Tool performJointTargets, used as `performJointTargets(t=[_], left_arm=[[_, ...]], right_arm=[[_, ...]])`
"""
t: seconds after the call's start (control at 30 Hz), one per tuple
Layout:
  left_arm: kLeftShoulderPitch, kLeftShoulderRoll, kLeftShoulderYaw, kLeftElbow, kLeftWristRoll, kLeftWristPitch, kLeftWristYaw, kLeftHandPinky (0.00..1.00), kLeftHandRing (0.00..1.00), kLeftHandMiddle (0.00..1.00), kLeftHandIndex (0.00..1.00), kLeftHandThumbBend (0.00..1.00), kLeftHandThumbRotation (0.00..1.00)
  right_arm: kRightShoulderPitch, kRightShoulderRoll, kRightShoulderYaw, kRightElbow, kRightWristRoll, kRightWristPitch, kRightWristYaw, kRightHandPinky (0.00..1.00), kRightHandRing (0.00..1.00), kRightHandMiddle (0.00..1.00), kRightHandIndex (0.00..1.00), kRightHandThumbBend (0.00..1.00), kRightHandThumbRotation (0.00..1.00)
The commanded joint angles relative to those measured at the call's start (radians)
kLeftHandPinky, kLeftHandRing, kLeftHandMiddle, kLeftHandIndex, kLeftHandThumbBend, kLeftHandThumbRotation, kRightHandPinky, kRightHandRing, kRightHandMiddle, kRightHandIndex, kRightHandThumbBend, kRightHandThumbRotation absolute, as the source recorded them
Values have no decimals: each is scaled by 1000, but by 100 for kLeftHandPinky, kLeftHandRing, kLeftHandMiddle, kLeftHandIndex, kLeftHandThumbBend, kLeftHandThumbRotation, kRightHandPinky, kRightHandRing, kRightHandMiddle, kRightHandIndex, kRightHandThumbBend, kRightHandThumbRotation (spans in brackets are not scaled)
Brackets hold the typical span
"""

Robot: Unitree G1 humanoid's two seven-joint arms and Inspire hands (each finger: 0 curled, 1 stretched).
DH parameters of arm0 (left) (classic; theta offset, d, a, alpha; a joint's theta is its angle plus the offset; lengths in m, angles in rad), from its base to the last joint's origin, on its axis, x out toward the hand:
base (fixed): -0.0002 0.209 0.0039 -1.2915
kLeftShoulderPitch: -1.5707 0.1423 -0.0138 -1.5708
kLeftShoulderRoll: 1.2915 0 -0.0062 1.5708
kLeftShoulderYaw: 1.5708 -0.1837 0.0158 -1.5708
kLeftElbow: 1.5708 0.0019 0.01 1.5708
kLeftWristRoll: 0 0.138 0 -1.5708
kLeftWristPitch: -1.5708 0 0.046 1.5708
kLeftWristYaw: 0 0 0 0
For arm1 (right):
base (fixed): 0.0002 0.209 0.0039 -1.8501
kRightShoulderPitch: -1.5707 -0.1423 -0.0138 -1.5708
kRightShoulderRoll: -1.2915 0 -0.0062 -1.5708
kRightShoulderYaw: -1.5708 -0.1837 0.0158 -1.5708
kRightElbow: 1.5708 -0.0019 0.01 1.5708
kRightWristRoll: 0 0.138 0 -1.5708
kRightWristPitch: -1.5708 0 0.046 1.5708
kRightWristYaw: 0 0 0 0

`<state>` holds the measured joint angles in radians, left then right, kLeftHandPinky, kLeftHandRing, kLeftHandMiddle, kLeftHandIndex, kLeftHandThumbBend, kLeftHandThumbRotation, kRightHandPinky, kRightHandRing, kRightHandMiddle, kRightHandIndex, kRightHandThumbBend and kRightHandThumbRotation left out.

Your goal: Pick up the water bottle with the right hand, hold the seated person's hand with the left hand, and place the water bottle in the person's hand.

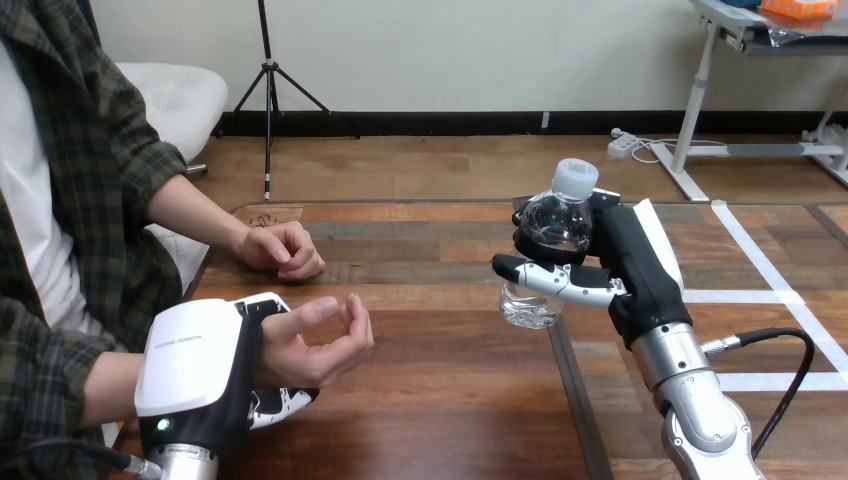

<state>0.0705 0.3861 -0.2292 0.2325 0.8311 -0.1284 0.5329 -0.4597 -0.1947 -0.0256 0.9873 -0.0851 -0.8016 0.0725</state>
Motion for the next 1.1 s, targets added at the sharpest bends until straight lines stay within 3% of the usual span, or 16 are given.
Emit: performJointTargets(t=[0.0, 1.07], left_arm=[[-43, -24, -30, 8, -11, -35, 5, 36, 40, 43, 48, 75, 0], [-51, -47, -43, 6, -15, -68, 33, 34, 38, 42, 46, 77, 0]], right_arm=[[-78, -4, -15, -46, 13, -23, -10, 37, 42, 47, 49, 69, 0], [-88, 1, -17, -58, 31, -33, 11, 35, 40, 47, 48, 69, 0]])
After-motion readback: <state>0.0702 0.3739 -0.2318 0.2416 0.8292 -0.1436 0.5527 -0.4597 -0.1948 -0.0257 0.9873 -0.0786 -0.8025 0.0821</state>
